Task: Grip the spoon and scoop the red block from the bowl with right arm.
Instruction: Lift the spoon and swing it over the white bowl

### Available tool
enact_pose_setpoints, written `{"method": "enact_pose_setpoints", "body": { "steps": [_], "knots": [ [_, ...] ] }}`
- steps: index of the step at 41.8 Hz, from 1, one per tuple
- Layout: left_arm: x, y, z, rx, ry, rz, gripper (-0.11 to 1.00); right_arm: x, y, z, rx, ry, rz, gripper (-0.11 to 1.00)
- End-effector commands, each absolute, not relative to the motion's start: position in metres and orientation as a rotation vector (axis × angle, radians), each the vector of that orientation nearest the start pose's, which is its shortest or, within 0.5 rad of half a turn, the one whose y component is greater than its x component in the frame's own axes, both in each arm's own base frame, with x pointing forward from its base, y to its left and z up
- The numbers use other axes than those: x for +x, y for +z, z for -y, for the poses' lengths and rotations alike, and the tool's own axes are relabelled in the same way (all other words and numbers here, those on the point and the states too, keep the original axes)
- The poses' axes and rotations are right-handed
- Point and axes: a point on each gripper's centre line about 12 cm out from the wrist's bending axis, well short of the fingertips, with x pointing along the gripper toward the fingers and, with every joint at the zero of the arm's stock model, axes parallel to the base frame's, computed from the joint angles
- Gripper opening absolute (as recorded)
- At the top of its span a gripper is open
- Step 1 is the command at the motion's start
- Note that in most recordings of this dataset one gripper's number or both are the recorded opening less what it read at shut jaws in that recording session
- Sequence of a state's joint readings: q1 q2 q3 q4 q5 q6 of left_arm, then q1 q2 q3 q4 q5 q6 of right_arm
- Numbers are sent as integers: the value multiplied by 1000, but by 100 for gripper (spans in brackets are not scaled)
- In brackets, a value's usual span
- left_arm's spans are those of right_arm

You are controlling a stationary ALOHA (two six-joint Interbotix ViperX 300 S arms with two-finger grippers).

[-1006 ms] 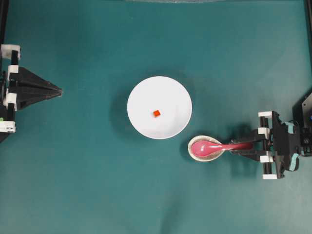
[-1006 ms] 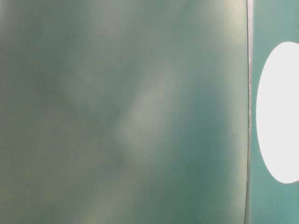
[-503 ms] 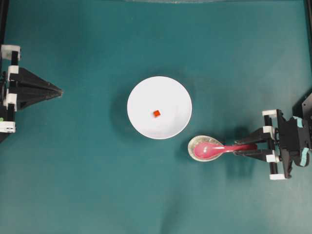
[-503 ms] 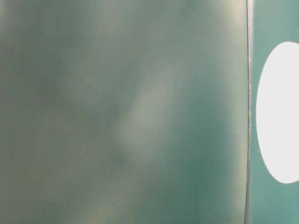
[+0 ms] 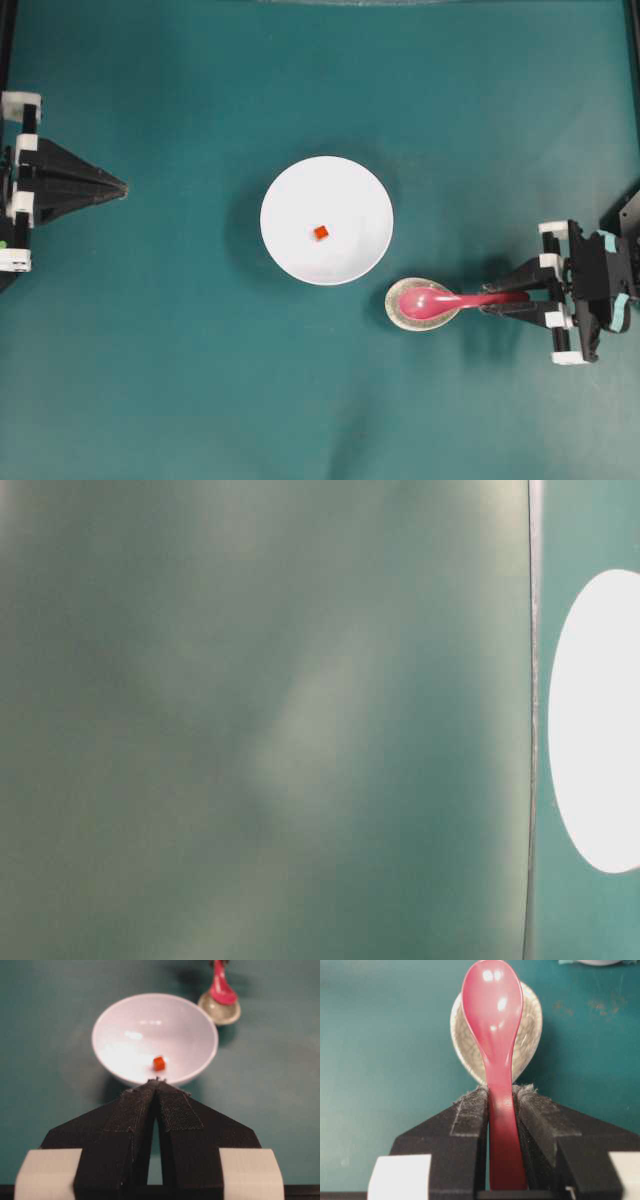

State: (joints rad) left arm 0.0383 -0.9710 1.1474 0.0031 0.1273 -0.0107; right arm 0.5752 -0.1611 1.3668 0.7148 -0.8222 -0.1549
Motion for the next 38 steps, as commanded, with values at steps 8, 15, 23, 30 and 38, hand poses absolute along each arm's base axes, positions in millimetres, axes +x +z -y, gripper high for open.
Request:
{"method": "enact_pose_setpoints", "body": {
  "steps": [8, 15, 23, 30, 38],
  "knots": [
    [197, 269, -8, -12, 43, -274, 0, 226, 133, -55, 181, -68, -348, 24],
    [197, 269, -8, -12, 43, -274, 0, 239, 156, -52, 196, -53, -347, 24],
    [197, 268, -8, -12, 43, -277, 0, 262, 198, -47, 227, -7, -382, 24],
    [196, 270, -8, -12, 43, -270, 0, 282, 230, -28, 295, 9, -460, 24],
    [194, 274, -8, -11, 41, -254, 0, 303, 258, 1, 363, 1, -540, 24]
  ]
}}
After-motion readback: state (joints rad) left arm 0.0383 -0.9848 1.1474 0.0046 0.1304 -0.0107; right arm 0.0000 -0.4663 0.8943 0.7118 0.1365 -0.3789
